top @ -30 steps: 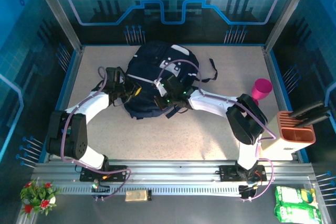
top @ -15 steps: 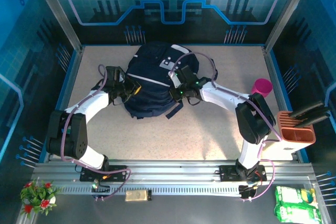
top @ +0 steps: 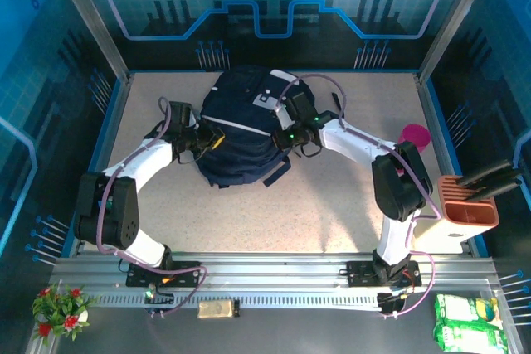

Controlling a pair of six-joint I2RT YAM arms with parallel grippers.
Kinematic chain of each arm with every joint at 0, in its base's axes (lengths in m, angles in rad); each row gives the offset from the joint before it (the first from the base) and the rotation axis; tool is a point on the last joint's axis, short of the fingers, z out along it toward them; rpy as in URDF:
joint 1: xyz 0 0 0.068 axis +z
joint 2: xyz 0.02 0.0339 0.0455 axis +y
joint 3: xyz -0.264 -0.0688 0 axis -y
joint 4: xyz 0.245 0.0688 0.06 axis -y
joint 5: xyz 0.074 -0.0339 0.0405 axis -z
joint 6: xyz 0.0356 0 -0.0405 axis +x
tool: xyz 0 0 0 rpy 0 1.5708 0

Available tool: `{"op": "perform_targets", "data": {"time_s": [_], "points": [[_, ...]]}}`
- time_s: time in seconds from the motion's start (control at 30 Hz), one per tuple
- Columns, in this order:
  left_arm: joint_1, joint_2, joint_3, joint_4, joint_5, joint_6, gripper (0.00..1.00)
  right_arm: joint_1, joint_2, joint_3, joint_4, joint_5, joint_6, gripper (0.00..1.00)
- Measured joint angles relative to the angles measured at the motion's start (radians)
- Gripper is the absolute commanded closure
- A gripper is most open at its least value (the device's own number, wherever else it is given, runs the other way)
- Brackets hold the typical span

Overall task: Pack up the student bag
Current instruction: Zip the student bag at the top-center of the table, then reset both arms

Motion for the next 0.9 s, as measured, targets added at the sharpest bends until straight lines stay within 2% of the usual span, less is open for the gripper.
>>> {"op": "perform_targets", "data": {"time_s": [0.1,0.3,0.33,0.4,0.6,0.9], "points": [[0.005,-0.036,0.03,-0.071,-0.053,0.061,0.43,-0.026,-0.104,-0.09,0.006,0.036,0.015,0.53],[0.011,-0.146,0.073,-0.133,-0.245,0.172,0.08,-0.1,-0.336,-0.171,0.024,0.163,0.079,0.24],[0.013,-0.169,0.072,-0.129,-0.291,0.195,0.02,-0.108,-0.375,-0.187,0.037,0.193,0.085,0.16],[0.017,-0.206,0.055,-0.096,-0.382,0.237,0.01,-0.119,-0.446,-0.229,0.065,0.262,0.088,0.0],[0.028,-0.274,-0.107,0.102,-0.644,0.379,0.01,-0.155,-0.575,-0.388,0.182,0.445,0.088,0.0],[0.038,-0.262,-0.349,0.41,-0.783,0.52,0.01,-0.174,-0.595,-0.746,0.536,0.61,0.004,0.0]]}}
